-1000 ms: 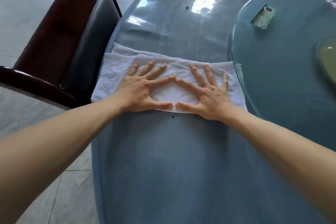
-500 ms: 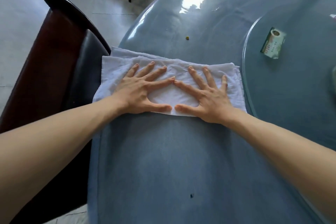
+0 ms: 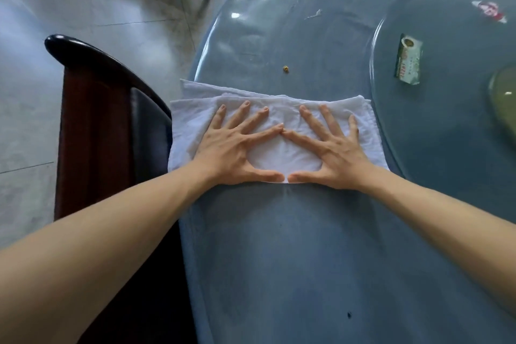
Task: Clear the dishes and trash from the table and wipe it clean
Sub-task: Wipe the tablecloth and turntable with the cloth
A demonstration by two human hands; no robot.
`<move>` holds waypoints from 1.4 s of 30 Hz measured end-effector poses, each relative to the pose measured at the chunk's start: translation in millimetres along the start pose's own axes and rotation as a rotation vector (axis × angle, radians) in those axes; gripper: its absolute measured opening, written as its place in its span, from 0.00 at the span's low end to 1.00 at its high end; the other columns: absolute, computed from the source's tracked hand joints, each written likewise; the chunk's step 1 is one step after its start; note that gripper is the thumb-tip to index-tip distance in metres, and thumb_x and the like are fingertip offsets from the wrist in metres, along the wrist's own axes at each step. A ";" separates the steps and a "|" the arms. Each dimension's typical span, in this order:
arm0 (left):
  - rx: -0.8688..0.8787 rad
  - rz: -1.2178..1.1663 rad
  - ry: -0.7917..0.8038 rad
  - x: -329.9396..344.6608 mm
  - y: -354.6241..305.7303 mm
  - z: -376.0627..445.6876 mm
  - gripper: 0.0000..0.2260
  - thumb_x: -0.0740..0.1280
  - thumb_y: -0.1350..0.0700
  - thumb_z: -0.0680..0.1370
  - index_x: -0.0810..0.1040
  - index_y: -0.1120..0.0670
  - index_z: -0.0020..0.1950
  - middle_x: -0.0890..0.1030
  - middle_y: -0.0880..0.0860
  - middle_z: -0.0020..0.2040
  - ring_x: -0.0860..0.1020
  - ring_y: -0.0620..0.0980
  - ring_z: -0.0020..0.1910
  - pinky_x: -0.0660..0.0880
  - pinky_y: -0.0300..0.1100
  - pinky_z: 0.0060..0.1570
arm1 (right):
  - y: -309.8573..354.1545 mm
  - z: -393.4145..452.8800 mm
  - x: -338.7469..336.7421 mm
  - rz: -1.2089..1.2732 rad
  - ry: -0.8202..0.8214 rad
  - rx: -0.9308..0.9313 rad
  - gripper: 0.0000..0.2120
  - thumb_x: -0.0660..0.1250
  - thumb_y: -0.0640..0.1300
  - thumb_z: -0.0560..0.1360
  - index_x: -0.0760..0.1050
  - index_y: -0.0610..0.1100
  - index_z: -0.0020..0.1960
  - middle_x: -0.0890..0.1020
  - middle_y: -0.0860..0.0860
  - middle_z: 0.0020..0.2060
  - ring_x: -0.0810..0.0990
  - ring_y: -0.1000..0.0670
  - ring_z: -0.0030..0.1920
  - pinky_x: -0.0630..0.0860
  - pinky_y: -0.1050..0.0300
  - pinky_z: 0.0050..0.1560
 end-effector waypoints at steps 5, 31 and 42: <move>0.079 0.011 0.023 -4.6 18.6 25.4 0.48 0.48 0.14 0.63 0.45 0.30 0.80 0.46 0.40 0.83 0.40 0.49 0.82 0.38 0.62 0.78 | -2.5 18.1 -1.8 -0.001 0.012 0.085 0.41 0.42 0.88 0.62 0.39 0.80 0.74 0.40 0.59 0.83 0.36 0.43 0.83 0.39 0.20 0.72; 0.463 0.063 0.114 -51.6 107.4 228.3 0.46 0.48 0.14 0.64 0.46 0.29 0.79 0.48 0.41 0.83 0.45 0.50 0.83 0.43 0.61 0.79 | -55.7 147.3 -19.0 0.131 -0.036 0.512 0.43 0.46 0.88 0.62 0.46 0.80 0.75 0.42 0.60 0.83 0.37 0.44 0.83 0.37 0.18 0.71; 0.405 0.023 0.059 -47.0 101.0 228.1 0.46 0.50 0.15 0.65 0.47 0.31 0.80 0.48 0.42 0.83 0.41 0.51 0.82 0.36 0.63 0.77 | -55.5 147.6 -24.6 0.111 -0.010 0.520 0.45 0.51 0.87 0.63 0.44 0.78 0.76 0.38 0.59 0.83 0.33 0.44 0.82 0.38 0.18 0.71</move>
Point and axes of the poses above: each hand's wrist, its own z-axis towards the middle knuckle, its own x-axis out of the palm, y = z × x, the point moved 4 cm from there along z, towards the middle knuckle
